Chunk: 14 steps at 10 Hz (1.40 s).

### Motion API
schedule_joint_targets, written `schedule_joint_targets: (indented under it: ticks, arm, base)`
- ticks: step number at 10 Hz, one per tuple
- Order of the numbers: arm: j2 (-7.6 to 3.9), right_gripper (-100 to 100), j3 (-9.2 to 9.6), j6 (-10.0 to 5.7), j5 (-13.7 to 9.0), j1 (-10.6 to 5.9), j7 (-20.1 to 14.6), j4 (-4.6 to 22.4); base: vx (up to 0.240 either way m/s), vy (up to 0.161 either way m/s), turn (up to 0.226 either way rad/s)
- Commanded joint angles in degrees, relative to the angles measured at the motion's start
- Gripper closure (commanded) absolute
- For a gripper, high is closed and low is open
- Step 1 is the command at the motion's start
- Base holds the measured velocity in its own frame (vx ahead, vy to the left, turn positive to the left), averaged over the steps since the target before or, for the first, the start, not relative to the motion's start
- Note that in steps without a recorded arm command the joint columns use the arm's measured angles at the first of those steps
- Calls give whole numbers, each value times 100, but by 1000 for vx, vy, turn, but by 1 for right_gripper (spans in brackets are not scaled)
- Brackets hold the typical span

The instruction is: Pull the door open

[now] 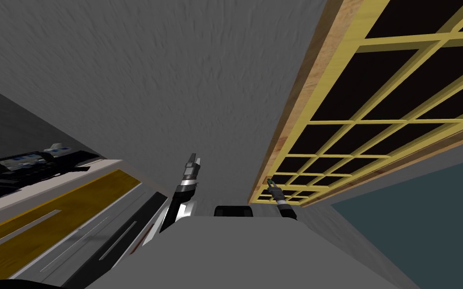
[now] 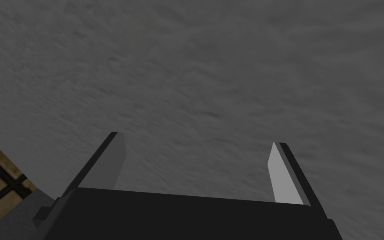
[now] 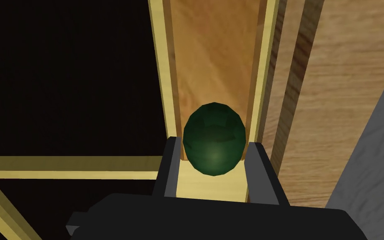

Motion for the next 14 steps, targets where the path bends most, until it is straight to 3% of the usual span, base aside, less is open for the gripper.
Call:
schedule_joint_targets:
  ticks: [1,12,13,14]
  arm:
    - [9,100,38,5,-57,-10,-224,4]
    - [-9,100,254,64,-532,-99,-1757,33]
    - [-43,-100,200,-5,-443,-2,-1443,21]
    - [-61,-100,180,-49,-409,48,-1328,14]
  base:
    - [-31,-12,35]
    - [-37,-14,44]
    - [-29,14,-27]
    - [-23,34,-71]
